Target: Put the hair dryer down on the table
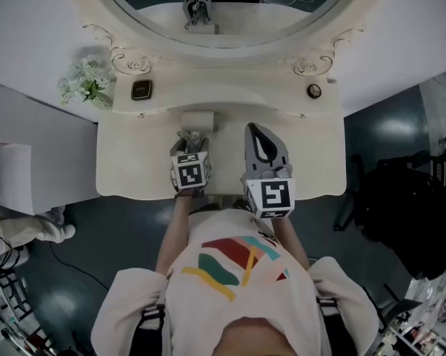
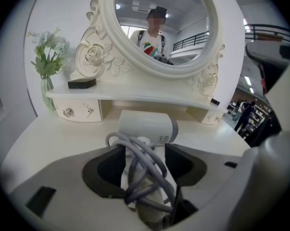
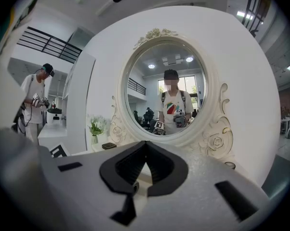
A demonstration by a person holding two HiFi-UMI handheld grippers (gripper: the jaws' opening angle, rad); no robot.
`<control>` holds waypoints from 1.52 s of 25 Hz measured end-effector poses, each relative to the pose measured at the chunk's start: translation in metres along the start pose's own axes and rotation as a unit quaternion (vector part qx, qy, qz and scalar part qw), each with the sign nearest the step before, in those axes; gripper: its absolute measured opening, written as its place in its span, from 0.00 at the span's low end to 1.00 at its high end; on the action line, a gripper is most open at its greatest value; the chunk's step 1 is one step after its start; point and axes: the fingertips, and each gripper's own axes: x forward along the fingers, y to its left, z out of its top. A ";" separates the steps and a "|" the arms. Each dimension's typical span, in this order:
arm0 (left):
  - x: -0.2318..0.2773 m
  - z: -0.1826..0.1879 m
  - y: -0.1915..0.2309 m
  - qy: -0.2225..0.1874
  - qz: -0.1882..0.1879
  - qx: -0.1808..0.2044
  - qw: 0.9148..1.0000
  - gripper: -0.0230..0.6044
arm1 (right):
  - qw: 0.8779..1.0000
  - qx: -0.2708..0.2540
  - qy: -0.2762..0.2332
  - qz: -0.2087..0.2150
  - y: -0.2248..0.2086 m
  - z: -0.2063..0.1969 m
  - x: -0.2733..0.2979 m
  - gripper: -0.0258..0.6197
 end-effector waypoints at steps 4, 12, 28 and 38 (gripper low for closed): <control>-0.005 0.006 -0.001 0.003 -0.010 -0.011 1.000 0.41 | 1.000 0.000 -0.001 0.000 -0.001 0.002 0.002 0.04; -0.021 0.012 0.007 -0.014 0.017 -0.003 1.000 0.39 | 1.000 -0.003 -0.005 0.004 0.001 0.007 0.003 0.04; -0.070 0.087 0.017 -0.107 0.045 -0.038 0.992 0.32 | 1.000 -0.001 -0.006 0.011 0.001 0.007 0.006 0.04; -0.130 0.184 -0.020 -0.247 0.024 0.026 0.968 0.32 | 0.999 -0.005 -0.040 0.012 0.001 0.037 0.008 0.04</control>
